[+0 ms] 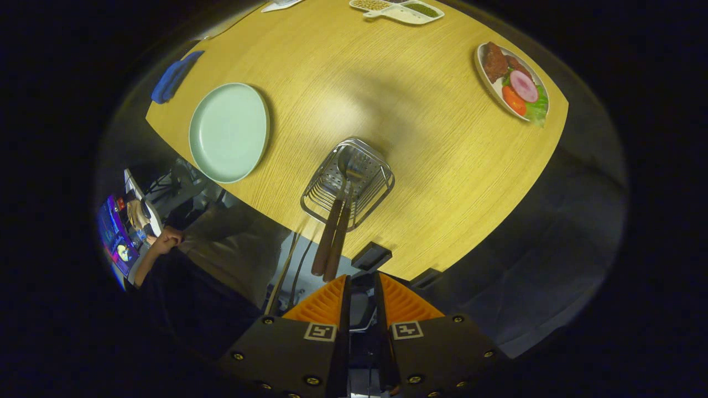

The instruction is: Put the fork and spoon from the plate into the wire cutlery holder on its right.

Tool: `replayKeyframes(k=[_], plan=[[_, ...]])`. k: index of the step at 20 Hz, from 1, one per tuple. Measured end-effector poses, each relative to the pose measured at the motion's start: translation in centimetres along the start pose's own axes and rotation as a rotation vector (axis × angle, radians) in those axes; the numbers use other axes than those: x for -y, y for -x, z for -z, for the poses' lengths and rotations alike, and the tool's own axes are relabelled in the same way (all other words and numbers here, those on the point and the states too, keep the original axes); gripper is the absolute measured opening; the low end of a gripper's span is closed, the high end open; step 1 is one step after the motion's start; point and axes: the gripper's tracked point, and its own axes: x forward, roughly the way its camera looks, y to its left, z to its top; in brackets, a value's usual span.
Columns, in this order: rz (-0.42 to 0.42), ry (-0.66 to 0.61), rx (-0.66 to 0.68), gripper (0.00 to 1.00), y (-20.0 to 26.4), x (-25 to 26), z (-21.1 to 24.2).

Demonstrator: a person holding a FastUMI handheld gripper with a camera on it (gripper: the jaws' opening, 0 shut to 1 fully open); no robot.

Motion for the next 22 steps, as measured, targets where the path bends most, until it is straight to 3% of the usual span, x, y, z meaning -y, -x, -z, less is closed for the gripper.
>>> replayKeyframes(k=[7,16,19,22], plan=[[-0.011,-0.139,0.489,0.22,4.4,-4.6,-1.2],[-0.002,-0.336,1.346,0.22,13.9,-13.2,-0.8],[0.109,-0.44,1.612,0.22,17.7,-13.8,2.2],[0.219,-0.497,1.788,0.22,20.4,-15.8,4.7]])
